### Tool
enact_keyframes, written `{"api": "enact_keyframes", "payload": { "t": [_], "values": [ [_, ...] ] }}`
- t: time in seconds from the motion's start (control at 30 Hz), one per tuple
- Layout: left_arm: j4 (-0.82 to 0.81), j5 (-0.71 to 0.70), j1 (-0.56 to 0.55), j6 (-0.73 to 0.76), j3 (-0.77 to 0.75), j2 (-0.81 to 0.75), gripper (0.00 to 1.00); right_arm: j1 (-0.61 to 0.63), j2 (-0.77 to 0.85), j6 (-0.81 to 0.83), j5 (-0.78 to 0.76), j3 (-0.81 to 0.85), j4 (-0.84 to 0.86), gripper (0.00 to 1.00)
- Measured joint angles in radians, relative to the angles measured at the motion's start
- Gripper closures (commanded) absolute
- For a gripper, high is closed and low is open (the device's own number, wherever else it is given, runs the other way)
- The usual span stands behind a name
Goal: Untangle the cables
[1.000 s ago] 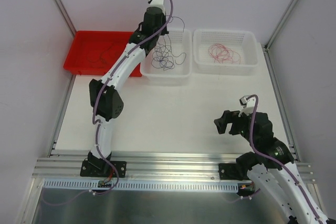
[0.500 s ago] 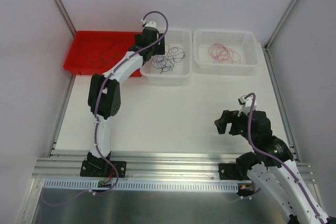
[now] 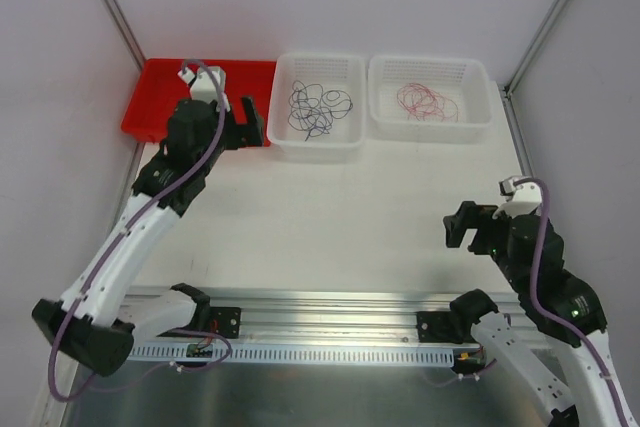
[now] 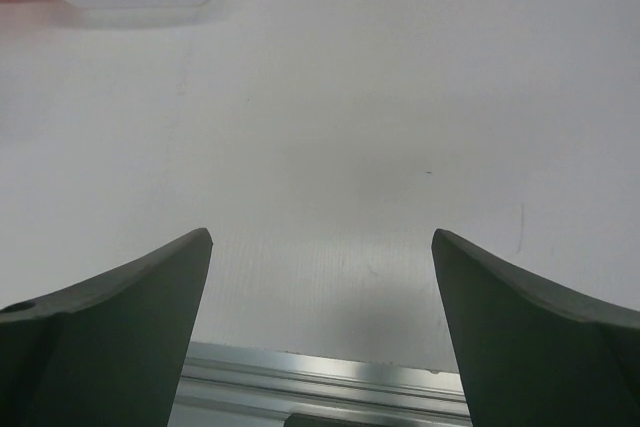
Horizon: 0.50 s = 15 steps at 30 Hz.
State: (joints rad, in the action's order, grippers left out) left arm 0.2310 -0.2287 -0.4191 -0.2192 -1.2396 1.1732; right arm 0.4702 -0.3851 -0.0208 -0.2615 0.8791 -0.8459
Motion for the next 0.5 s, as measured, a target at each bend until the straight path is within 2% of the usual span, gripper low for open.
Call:
{"api": "enact_keyframes", "payload": {
  "t": [0.2, 0.33, 0.5],
  "values": [
    [0.248, -0.034, 0.0, -0.015, 0.162, -0.406, 0.01, 0.0, 0.013, 0.034, -0.132, 0.157, -0.094, 0.03],
    [0.385, -0.069, 0.0, -0.037, 0.19, -0.668, 0.01, 0.0, 0.058, 0.053, -0.217, 0.166, -0.137, 0.03],
    [0.475, -0.162, 0.0, -0.072, 0.208, -0.944, 0.01, 0.0, 0.174, 0.068, -0.275, 0.156, -0.162, 0.03]
  ]
}}
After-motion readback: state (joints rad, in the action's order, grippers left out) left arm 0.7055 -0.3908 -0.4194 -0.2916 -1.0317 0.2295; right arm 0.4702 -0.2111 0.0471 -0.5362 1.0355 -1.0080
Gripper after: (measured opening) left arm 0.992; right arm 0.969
